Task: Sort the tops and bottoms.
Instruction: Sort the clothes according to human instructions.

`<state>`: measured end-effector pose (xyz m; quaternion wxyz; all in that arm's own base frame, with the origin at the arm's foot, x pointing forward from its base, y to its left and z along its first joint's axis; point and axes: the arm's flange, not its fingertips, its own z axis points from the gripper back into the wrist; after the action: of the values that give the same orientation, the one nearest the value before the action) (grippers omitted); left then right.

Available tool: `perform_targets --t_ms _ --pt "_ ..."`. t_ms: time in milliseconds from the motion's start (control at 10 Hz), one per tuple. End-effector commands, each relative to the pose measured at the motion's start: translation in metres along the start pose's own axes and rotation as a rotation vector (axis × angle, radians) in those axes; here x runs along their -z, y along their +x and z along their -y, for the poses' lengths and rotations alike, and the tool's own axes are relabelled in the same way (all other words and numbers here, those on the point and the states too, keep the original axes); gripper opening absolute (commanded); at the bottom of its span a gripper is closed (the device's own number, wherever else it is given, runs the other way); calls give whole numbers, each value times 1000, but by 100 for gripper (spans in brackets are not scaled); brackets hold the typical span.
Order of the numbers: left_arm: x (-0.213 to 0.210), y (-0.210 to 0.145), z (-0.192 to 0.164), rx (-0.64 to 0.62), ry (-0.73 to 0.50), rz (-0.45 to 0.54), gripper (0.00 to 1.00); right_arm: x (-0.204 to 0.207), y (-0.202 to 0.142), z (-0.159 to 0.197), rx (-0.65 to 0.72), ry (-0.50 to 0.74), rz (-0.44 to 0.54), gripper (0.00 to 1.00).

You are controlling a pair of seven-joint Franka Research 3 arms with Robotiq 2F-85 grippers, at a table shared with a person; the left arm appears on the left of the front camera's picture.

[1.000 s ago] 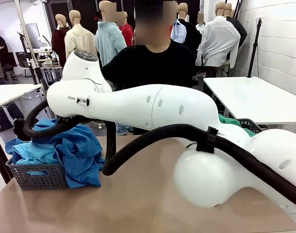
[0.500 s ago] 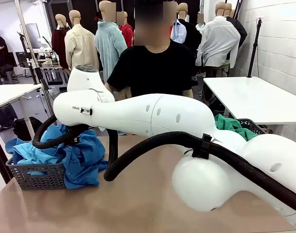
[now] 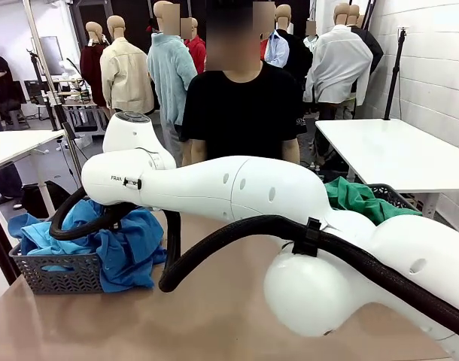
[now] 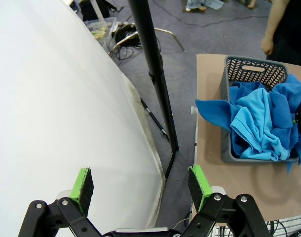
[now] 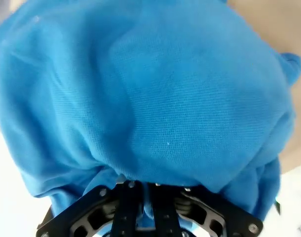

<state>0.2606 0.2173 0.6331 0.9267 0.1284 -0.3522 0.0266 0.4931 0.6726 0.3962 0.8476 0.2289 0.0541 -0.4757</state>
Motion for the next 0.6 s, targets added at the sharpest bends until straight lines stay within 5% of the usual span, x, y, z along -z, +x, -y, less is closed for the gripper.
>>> perform_targets --t_ms 0,200,500 --pt "1 -2 -1 12 -11 6 100 107 -84 -220 -12 -103 50 0" --pt "1 -2 -1 12 -11 6 100 88 -91 -215 -39 -78 58 8" --pt "1 -2 -1 12 -11 6 100 46 -105 -200 -84 -22 63 65"
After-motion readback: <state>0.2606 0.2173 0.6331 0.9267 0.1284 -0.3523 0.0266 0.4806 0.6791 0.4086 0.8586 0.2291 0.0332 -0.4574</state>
